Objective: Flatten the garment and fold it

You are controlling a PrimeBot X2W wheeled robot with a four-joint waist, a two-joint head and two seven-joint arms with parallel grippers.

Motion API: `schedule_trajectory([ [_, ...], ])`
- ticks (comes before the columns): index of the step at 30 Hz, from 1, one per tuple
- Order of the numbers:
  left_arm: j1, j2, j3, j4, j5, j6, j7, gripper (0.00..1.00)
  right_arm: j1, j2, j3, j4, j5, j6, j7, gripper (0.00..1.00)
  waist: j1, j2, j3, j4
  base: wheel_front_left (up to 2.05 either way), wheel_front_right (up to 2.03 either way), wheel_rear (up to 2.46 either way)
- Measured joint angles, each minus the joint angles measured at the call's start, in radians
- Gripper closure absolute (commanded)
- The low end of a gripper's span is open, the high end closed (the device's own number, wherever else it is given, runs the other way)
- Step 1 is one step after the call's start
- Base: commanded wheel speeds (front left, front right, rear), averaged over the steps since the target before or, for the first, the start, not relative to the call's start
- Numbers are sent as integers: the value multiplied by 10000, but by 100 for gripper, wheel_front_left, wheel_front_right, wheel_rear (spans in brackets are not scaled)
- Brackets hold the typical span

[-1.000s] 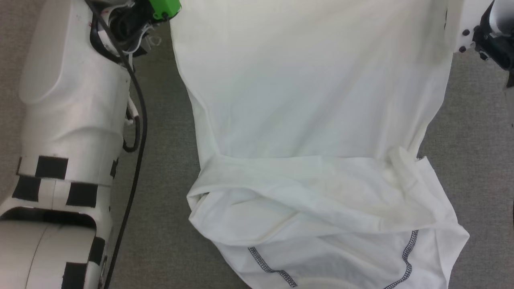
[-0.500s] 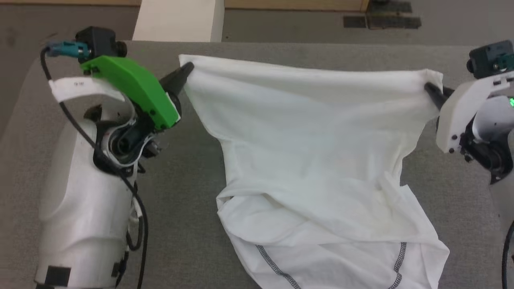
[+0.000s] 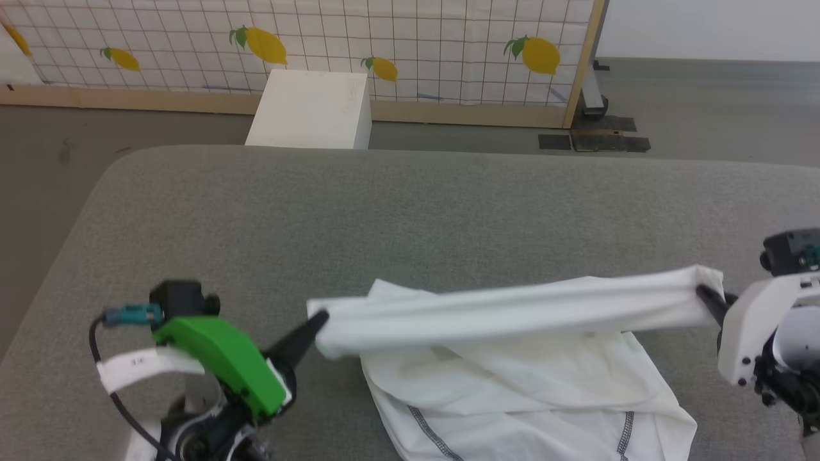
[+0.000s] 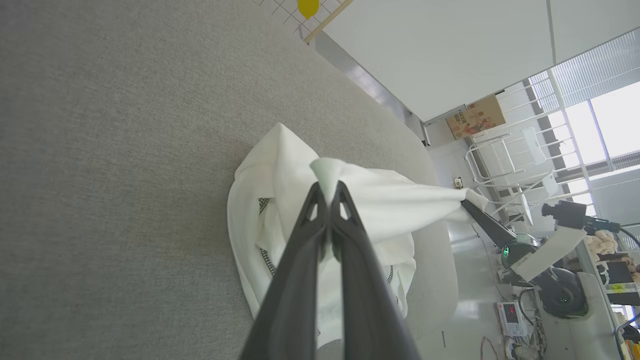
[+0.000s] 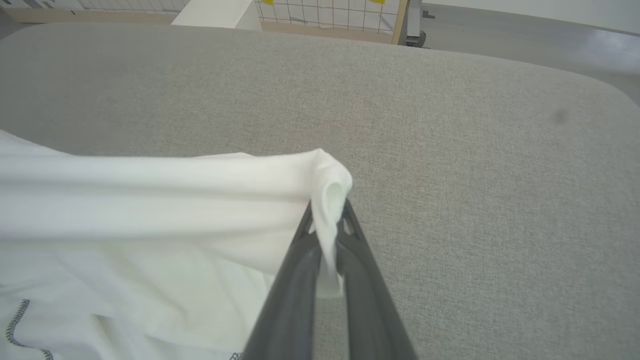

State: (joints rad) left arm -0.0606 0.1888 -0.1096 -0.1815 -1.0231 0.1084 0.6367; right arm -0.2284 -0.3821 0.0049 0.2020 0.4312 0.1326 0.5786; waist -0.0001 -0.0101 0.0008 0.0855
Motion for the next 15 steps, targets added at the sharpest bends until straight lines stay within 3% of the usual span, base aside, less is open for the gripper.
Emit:
schedule_trajectory([
  [7, 1453, -182, -125, 25, -190, 199, 107, 100, 1272, 61, -376, -357, -54, 2, 441, 100, 0, 0, 126, -45, 0, 0, 0],
  [15, 2136, -82, -443, 872, -92, 612, 487, 100, 2448, -19, -140, -336, -96, 2, 901, 100, 0, 0, 231, -125, 0, 0, 0],
])
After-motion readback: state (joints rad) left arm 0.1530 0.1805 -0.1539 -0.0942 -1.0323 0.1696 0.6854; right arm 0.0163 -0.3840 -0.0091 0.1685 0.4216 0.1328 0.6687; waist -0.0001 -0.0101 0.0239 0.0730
